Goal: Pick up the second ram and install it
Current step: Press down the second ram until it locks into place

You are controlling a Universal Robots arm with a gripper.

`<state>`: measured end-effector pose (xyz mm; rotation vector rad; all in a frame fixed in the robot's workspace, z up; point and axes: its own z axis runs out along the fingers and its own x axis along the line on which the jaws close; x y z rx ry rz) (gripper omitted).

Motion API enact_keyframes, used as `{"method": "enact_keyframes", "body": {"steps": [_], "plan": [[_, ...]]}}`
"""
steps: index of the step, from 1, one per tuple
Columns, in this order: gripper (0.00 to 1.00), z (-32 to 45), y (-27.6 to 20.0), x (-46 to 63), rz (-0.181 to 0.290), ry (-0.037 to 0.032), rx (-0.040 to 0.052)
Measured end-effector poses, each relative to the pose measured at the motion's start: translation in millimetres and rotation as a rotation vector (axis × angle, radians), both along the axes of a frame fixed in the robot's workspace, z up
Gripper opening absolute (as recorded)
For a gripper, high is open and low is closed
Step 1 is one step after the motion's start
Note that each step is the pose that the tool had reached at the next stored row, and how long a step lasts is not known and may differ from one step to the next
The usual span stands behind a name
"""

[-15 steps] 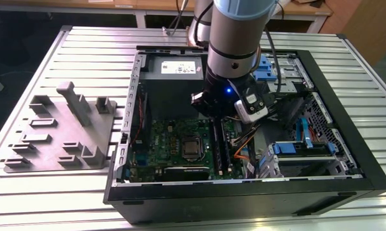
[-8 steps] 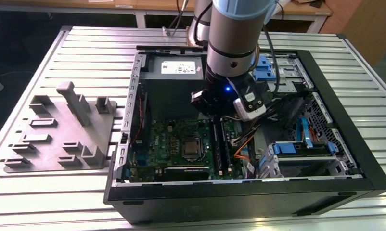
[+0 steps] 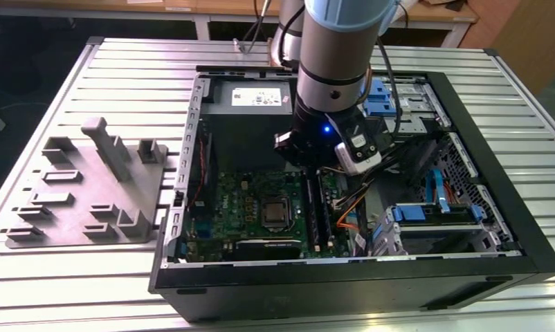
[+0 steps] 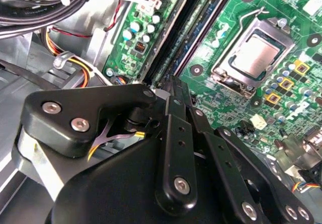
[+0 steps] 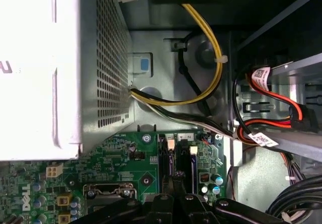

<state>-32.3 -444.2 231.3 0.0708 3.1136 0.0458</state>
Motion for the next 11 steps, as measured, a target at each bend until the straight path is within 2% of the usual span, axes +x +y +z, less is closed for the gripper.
{"method": "enact_keyframes", "body": {"steps": [6, 11], "plan": [[0.07, -2.2, 3.0, 0.1, 0.0, 0.0001, 0.0002], [0.07, -4.2, 3.3, 0.8, 0.0, 0.0002, -0.0002]]}}
